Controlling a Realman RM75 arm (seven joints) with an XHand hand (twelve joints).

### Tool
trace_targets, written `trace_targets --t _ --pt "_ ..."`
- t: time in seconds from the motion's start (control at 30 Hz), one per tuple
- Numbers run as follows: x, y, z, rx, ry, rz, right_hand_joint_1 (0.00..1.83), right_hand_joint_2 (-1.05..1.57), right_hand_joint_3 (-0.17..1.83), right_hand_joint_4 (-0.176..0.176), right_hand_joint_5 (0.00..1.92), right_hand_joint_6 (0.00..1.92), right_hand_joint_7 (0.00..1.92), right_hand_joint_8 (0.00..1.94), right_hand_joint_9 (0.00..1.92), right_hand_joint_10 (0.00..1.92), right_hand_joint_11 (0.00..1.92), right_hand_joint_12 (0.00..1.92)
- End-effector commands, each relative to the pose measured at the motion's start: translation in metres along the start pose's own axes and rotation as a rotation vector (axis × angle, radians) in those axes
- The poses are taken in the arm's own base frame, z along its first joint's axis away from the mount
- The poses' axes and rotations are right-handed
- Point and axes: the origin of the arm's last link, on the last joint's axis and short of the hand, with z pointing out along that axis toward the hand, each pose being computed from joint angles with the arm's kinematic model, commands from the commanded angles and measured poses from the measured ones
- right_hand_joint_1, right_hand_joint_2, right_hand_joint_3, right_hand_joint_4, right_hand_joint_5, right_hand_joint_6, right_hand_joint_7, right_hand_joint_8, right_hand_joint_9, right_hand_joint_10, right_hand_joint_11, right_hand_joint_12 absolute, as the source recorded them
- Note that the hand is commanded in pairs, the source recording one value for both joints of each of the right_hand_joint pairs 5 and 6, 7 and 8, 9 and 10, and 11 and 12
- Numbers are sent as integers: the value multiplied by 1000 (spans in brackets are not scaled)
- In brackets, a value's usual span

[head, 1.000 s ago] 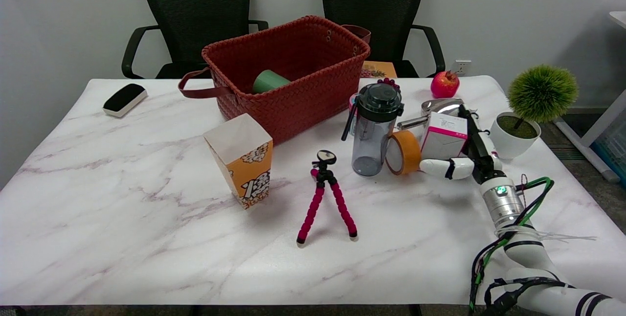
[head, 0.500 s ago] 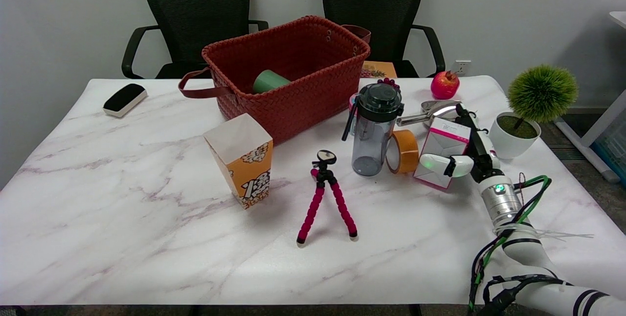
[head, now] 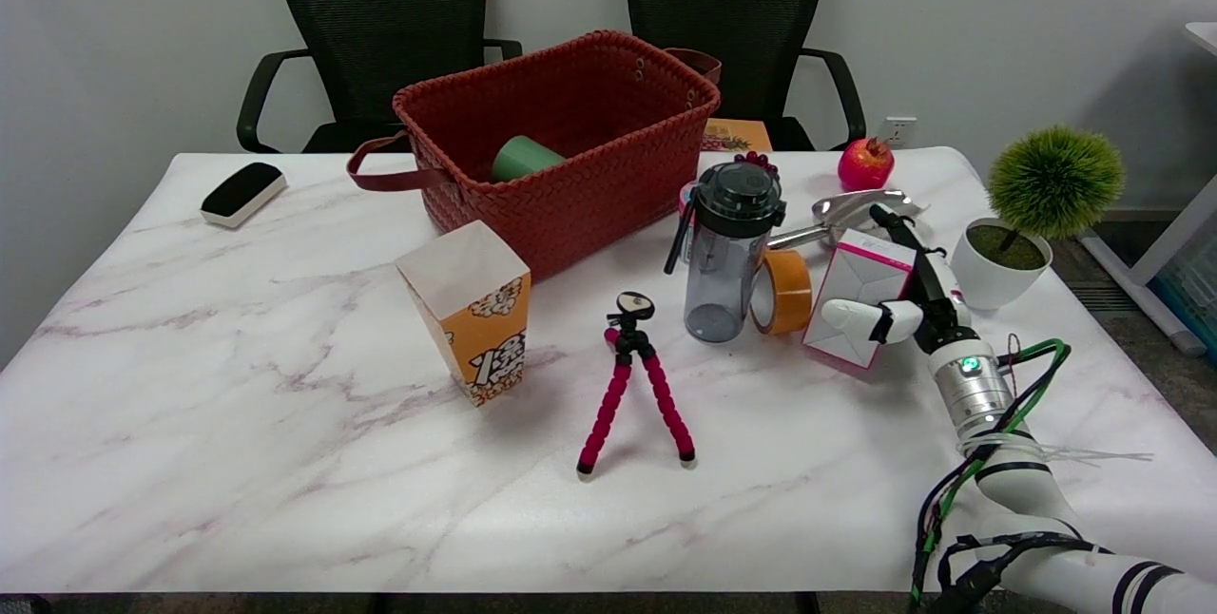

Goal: Pick up the white paper box.

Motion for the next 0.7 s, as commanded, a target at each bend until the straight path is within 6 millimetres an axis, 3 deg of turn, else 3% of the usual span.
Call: trace_targets --t 0.03,0.7 --pt "2 -3 -3 37 17 -10 1122 -285 628 0 281 281 1025 1025 980 980 1660 1660" --pt "4 -17 -11 158 47 -28 1161 -248 559 0 264 264 1088 1088 1086 1086 1721 1721"
